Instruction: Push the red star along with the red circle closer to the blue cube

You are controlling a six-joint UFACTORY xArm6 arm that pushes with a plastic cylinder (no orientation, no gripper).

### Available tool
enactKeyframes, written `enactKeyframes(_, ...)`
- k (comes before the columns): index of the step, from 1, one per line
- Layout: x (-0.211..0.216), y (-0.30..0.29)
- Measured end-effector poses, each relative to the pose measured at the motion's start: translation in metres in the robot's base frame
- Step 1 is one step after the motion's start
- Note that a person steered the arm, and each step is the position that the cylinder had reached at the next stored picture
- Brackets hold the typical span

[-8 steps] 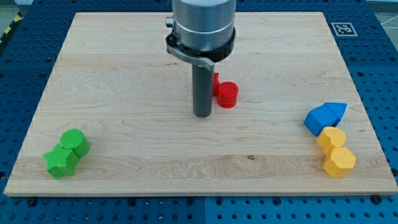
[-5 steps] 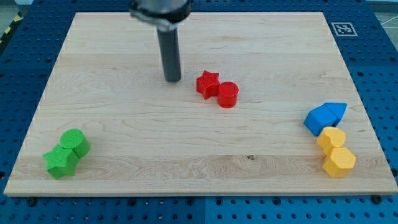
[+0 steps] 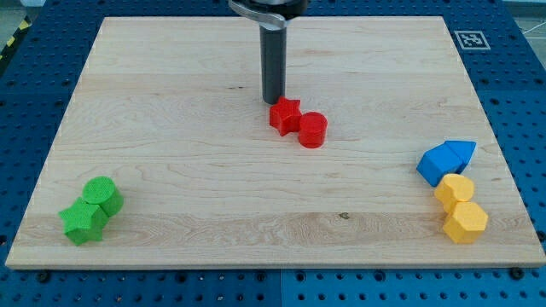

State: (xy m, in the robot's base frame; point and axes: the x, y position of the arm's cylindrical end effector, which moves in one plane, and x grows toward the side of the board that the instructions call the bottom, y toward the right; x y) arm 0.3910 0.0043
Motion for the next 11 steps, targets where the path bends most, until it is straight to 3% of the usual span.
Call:
enactKeyframes(4, 0.056, 0.085)
enactKeyframes(5, 0.036, 0.091)
enactKeyframes(6, -0.022, 0.048)
enactKeyframes(7, -0.02, 0.003)
enactKeyframes(9, 0.024, -0.022)
enactKeyframes(11, 0.067, 0.014)
